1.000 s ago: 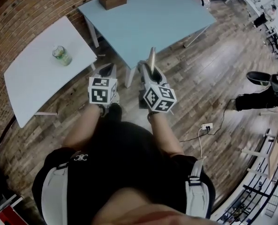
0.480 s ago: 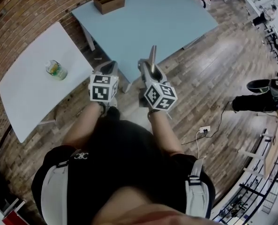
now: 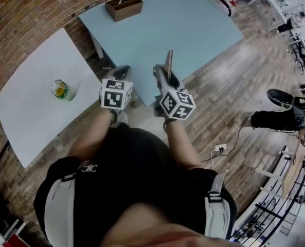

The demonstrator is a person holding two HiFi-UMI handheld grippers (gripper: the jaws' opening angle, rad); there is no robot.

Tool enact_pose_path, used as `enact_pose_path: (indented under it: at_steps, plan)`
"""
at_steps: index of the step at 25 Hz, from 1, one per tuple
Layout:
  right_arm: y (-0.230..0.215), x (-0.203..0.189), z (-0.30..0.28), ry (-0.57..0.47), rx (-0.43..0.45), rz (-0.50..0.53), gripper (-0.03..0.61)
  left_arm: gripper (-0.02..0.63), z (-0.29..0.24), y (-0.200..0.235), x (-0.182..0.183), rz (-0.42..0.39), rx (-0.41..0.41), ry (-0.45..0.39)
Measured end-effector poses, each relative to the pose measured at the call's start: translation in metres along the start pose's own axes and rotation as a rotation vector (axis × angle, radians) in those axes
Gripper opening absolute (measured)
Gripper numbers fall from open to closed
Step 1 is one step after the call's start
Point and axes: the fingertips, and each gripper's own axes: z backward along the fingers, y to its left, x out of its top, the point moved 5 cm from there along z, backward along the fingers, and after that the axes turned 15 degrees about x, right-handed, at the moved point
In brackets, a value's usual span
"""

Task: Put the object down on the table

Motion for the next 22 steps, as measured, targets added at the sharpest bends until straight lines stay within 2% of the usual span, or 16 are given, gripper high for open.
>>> enact_pose_path:
  at_steps: [9, 17, 22]
  plan:
    - [-0.021, 0.015, -0.061, -0.002, -0.032, 0.005, 0.161, 0.0, -0.054, 0.025, 0.035, -0.039, -0.031, -0.003]
    - [-0.042, 0.011, -0.08, 0.042, -0.055, 0.009, 0.161, 0.0, -0.081, 0.029, 0.042, -0.044, -0.036, 0.029]
    - [-0.057, -0.001, -0.09, 0.087, -0.033, 0.008, 0.161, 0.0, -0.089, 0.03, 0.038, -0.024, -0.011, 0.054]
